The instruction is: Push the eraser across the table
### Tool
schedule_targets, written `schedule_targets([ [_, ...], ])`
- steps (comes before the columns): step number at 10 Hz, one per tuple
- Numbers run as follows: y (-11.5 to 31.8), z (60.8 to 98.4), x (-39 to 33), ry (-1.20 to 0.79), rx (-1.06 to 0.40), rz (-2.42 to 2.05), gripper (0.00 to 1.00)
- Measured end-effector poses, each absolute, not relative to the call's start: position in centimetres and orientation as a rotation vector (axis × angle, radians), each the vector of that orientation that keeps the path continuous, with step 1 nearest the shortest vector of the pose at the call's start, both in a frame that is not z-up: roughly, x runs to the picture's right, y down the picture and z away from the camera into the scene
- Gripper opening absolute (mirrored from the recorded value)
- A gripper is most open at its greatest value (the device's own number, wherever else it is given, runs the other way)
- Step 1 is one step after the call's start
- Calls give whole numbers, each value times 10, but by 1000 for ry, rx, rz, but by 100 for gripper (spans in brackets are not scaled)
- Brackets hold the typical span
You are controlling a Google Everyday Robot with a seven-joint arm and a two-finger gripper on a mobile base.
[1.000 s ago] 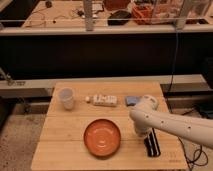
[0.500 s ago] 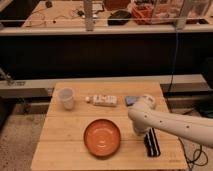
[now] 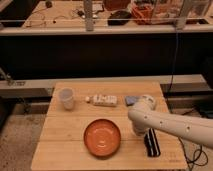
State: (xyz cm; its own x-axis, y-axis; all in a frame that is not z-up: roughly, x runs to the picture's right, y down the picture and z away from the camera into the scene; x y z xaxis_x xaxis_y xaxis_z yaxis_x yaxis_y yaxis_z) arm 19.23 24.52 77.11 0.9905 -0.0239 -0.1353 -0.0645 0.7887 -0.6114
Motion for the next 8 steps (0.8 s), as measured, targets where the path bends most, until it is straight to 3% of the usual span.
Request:
schedule_targets([
  [8, 239, 772, 192, 127, -627, 24, 0],
])
